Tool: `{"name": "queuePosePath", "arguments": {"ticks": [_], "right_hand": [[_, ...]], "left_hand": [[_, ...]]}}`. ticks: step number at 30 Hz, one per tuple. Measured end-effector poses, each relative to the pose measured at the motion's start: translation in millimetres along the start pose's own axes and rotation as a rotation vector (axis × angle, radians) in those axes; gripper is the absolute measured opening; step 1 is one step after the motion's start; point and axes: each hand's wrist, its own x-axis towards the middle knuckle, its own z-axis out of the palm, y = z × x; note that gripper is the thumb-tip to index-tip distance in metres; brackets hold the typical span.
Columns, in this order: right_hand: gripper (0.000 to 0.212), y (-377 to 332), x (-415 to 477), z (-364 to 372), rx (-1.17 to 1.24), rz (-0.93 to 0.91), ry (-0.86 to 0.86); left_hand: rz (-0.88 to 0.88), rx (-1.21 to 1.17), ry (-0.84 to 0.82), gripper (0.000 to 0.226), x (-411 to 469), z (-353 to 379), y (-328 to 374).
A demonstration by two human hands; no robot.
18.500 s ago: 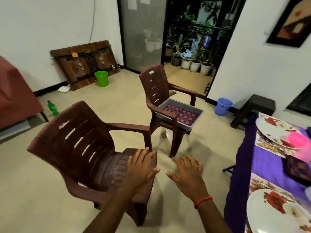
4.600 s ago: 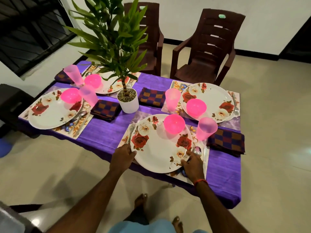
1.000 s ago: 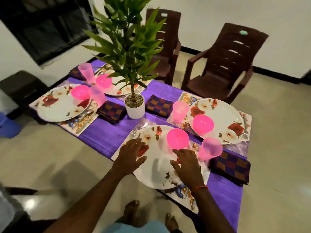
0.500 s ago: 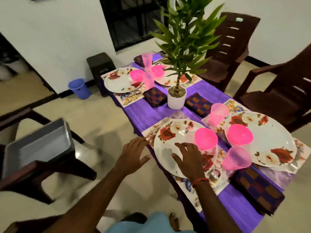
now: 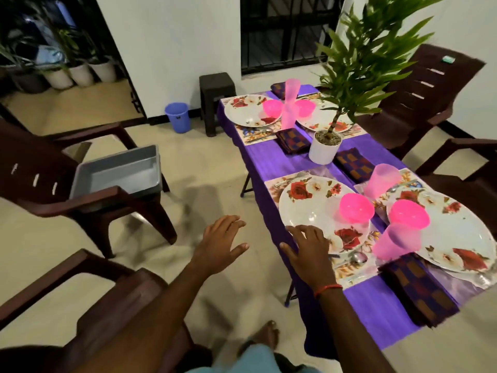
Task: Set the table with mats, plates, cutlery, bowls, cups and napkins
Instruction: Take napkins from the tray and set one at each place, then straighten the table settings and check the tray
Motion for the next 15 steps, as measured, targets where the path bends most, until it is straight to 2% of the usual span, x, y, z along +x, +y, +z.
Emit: {"name": "queuePosePath", "arguments": {"ticks": [9,15], "right_hand": [[0.049,-56.1,-96.0,-4.0,-0.01,-0.15,-0.138],[0.044,-96.5,-132.7,-9.6,0.006,-0.302,-0.231]], "left_hand": [[-0.14,-0.018,0.044,0.06,-132.5,-7.6,10.6],[-0.253,0.009,0.157,0.061,-212.1,-15.8,18.8]]}}
